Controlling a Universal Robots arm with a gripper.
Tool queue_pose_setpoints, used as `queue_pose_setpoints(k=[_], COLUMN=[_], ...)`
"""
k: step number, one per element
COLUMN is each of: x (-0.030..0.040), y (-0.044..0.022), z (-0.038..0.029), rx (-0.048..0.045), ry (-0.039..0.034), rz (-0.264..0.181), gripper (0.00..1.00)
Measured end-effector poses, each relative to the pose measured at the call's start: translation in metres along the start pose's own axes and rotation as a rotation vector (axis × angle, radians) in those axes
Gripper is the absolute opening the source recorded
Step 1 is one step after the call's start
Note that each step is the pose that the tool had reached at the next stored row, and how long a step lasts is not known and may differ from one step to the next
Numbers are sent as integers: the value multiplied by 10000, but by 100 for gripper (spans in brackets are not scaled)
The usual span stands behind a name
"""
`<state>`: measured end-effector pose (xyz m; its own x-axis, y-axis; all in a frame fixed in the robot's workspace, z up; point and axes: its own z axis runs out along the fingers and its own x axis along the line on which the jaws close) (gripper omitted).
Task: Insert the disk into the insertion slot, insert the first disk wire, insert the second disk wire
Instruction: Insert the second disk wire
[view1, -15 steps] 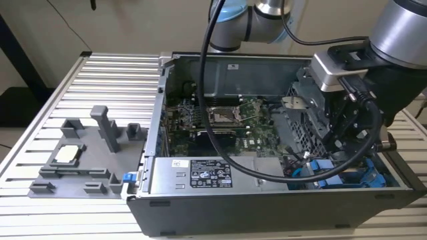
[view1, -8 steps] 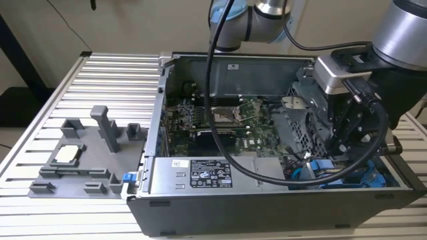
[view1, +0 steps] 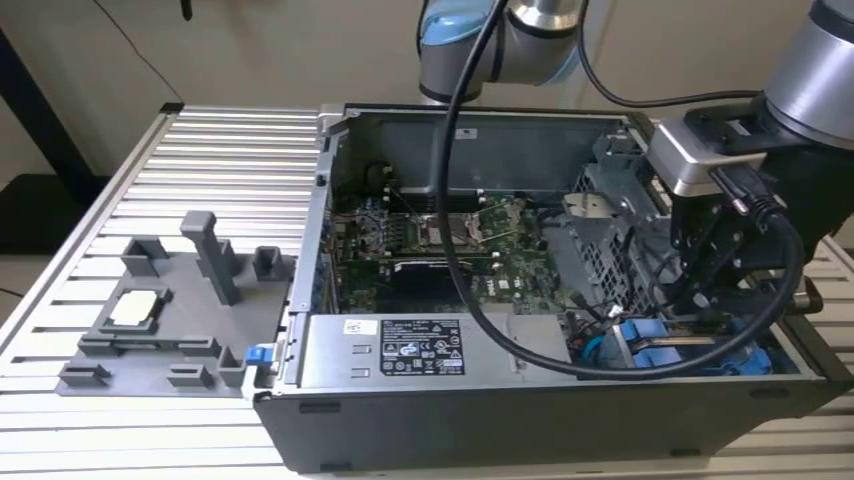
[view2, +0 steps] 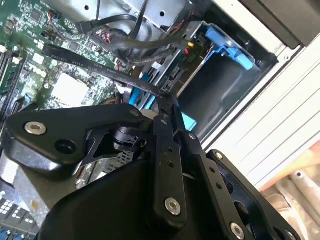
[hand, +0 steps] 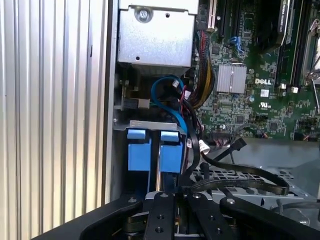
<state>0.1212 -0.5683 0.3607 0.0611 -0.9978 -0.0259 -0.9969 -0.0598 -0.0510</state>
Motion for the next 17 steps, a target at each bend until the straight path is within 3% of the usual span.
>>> queue_pose_setpoints(k=[6,17], x=[4,8], y=[-40,-76], z=[52,137], rx=[6,10], ry=[-48,-59], rz=[144,372], gripper=[16,16])
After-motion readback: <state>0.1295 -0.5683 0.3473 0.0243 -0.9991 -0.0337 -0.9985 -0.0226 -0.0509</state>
